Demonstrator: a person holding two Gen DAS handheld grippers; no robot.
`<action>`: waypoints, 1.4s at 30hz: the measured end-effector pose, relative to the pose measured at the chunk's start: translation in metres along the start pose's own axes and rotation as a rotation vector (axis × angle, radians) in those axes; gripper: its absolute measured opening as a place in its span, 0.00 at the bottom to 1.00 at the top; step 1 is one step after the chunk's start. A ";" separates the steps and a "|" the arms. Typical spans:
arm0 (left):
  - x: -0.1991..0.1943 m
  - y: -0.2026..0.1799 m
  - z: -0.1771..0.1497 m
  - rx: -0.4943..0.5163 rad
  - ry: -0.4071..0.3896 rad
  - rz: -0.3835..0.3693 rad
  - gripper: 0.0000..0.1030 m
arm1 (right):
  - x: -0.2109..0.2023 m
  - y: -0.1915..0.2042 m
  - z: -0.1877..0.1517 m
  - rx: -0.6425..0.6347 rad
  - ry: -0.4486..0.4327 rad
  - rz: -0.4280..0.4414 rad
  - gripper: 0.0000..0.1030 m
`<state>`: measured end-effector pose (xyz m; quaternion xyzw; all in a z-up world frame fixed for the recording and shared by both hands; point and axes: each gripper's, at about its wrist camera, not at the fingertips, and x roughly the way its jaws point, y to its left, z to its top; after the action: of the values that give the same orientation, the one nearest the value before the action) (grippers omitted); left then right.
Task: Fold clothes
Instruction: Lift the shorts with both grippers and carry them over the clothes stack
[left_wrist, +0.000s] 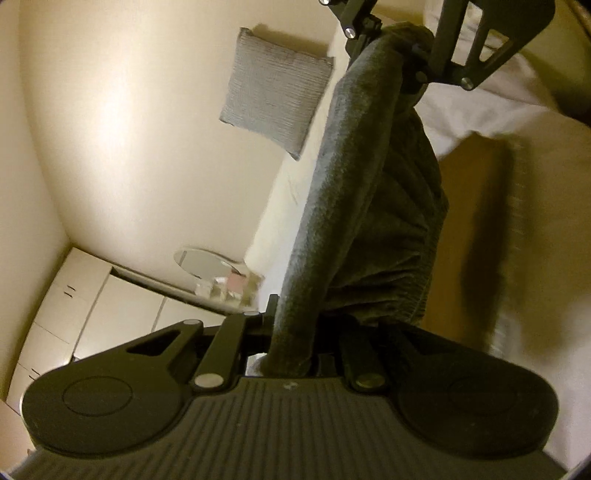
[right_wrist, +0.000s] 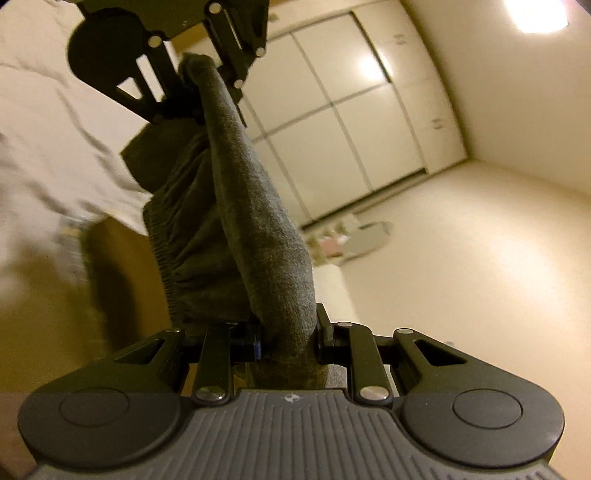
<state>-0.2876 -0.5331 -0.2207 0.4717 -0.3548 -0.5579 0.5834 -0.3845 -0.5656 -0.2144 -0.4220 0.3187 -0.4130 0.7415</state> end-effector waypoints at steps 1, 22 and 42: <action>0.015 0.003 0.003 -0.006 -0.005 0.013 0.09 | 0.015 -0.006 -0.002 -0.005 0.003 -0.033 0.20; 0.092 -0.137 -0.036 0.025 0.059 -0.199 0.26 | 0.068 0.102 -0.090 -0.052 0.137 0.166 0.39; 0.129 -0.156 -0.056 0.174 0.045 -0.180 0.11 | 0.076 0.136 -0.076 -0.052 0.155 0.152 0.32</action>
<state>-0.2679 -0.6406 -0.3999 0.5630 -0.3446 -0.5645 0.4957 -0.3657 -0.6186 -0.3776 -0.3828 0.4168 -0.3786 0.7324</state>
